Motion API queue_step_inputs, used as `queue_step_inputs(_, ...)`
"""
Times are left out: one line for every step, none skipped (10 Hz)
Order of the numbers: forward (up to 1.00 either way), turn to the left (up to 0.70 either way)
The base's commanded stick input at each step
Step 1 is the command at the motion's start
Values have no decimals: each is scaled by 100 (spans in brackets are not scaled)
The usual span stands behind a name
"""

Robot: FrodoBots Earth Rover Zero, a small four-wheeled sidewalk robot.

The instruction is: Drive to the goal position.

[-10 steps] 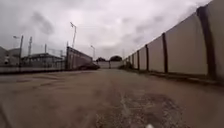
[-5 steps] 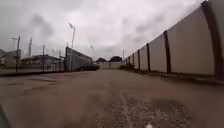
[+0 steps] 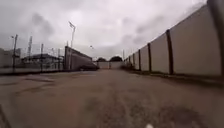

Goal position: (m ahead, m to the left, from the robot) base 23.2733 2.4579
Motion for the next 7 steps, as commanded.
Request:
queue_step_inputs(70,0)
queue_step_inputs(70,0)
queue_step_inputs(70,0)
queue_step_inputs(70,0)
queue_step_inputs(70,0)
queue_step_inputs(70,0)
queue_step_inputs(70,-3)
